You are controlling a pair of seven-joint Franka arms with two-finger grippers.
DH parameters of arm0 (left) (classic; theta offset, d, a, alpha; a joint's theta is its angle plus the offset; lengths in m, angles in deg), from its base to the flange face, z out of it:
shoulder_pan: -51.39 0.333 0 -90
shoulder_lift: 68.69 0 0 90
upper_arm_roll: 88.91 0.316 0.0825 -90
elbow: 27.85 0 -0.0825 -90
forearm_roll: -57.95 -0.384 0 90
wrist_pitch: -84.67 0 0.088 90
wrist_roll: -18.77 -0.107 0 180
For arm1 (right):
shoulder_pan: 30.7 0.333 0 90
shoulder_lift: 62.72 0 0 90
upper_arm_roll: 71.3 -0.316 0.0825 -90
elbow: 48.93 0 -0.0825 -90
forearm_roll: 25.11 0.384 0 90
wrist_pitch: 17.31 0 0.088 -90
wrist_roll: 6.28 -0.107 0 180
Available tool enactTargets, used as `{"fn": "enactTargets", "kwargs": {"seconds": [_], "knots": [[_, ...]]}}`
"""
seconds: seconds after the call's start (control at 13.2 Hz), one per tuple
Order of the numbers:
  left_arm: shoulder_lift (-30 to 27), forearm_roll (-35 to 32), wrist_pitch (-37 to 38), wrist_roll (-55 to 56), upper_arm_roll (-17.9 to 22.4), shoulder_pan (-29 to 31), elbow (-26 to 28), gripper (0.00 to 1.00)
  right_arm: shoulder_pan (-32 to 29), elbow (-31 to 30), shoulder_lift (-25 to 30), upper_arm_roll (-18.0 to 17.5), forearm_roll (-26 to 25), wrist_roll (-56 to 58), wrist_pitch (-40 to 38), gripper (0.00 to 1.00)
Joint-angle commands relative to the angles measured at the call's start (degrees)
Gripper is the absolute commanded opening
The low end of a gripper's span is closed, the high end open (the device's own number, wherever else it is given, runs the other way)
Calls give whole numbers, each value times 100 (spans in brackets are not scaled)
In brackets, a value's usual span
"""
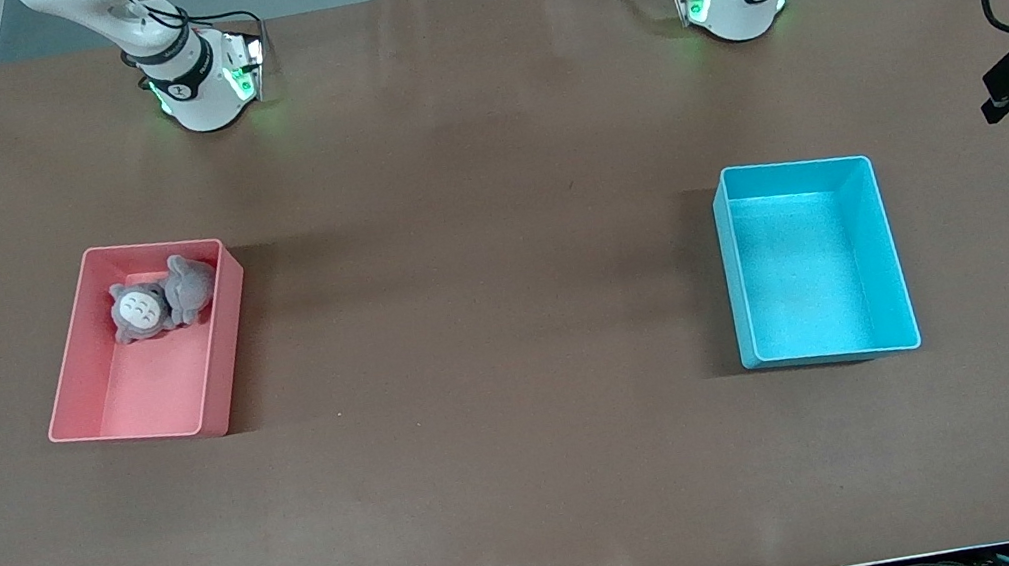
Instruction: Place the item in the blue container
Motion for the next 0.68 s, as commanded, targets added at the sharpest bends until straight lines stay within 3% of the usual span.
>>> {"fn": "enactTargets", "kwargs": {"seconds": [0.0, 0.61], "knots": [[-54, 59, -12, -24, -6, 20, -21, 100, -82, -55, 60, -46, -11, 50, -32, 100], [-54, 67, -12, -24, 3, 20, -12, 100, -73, -46, 42, -55, 7, 41, -94, 100]]}}
